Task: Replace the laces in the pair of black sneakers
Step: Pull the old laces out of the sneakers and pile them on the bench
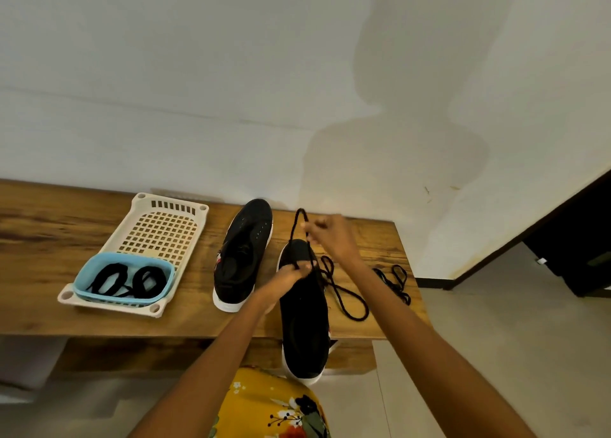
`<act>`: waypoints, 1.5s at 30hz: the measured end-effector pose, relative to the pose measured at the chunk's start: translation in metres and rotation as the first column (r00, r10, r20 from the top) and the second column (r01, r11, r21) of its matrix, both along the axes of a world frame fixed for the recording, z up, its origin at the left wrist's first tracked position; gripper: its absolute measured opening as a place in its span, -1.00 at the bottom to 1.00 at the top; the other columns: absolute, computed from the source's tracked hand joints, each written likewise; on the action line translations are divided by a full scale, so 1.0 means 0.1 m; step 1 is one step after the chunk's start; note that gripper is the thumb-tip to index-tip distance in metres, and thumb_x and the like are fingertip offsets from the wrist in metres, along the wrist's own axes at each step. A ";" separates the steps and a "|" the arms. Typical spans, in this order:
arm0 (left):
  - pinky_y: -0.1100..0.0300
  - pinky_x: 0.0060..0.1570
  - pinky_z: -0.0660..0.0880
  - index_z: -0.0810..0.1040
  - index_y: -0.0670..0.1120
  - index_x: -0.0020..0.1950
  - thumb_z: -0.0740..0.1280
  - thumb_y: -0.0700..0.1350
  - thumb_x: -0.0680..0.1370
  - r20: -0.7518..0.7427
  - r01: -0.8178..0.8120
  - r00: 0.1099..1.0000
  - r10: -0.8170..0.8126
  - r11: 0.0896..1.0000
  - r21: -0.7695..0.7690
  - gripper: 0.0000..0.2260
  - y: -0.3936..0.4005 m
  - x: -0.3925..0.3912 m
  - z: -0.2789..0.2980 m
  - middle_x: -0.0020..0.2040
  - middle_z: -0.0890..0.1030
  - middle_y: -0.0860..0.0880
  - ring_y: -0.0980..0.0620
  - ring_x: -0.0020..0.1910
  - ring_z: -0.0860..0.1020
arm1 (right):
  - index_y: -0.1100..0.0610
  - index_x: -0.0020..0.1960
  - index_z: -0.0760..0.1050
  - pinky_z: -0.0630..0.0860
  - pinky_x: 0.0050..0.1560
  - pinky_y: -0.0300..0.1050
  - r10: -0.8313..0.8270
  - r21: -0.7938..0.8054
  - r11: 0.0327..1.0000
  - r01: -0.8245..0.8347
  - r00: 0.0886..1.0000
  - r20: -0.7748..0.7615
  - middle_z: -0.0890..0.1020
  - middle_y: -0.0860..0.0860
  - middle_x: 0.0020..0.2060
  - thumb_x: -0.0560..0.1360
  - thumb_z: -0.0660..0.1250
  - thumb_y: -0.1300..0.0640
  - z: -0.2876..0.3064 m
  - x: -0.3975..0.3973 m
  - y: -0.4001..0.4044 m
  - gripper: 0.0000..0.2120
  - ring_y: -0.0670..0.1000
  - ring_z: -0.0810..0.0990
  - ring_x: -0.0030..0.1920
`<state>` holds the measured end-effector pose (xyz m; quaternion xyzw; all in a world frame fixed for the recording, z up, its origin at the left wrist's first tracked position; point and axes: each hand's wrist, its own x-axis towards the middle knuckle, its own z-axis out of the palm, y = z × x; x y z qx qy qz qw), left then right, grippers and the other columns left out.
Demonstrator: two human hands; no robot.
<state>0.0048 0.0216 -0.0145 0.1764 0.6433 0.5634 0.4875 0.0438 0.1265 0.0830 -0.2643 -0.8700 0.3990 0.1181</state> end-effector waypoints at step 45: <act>0.15 -0.21 0.43 0.20 -0.19 0.36 0.18 -0.34 0.54 -0.170 -0.265 0.959 0.228 0.932 -0.248 -0.60 -0.24 -0.14 -0.07 0.02 0.49 -0.11 -0.01 -0.15 0.49 | 0.20 0.19 0.41 0.47 -0.17 -0.05 -0.153 0.405 0.913 0.047 0.960 0.233 0.62 0.13 -0.02 0.62 0.15 -0.01 -0.98 0.15 -0.03 -0.69 0.14 0.60 0.00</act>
